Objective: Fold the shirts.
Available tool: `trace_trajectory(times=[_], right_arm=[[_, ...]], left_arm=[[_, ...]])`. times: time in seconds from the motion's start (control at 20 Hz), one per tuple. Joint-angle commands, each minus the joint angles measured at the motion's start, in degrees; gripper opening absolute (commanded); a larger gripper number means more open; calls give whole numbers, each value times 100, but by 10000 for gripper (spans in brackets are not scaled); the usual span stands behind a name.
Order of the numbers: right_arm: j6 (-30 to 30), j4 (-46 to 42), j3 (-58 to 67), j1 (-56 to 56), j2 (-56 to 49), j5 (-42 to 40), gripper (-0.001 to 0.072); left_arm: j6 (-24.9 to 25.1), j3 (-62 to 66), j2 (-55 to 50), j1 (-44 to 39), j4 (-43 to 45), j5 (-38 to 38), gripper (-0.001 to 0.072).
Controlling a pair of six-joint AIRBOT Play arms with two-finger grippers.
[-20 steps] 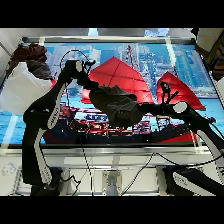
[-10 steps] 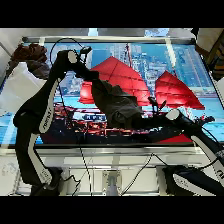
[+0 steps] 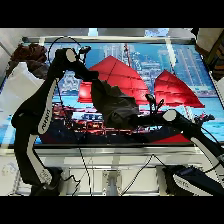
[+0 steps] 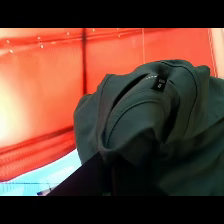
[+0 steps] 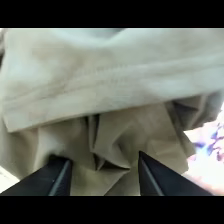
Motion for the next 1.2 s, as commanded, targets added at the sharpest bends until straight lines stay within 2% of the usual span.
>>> trace_trajectory(times=[0.0,0.1,0.15,0.5,0.7,1.0,1.15], right_arm=[[146,-293,492,-195,212,313,482],[103,13,702,-173,247,289,524],[-44,146,763,-173,247,313,523],[11,675,765,-164,234,166,522],[26,1075,765,343,105,-144,522],[822,802,579,765,-39,-223,517],[1082,734,542,780,-39,157,516]], left_arm=[[-2,0,4,2,2,-28,13],[-2,0,4,2,0,-44,13],[0,0,4,2,2,-66,13],[4,0,-2,2,4,-39,13],[2,0,-7,2,2,-63,13],[105,0,-7,2,46,-232,13],[155,0,-7,2,46,-221,13]])
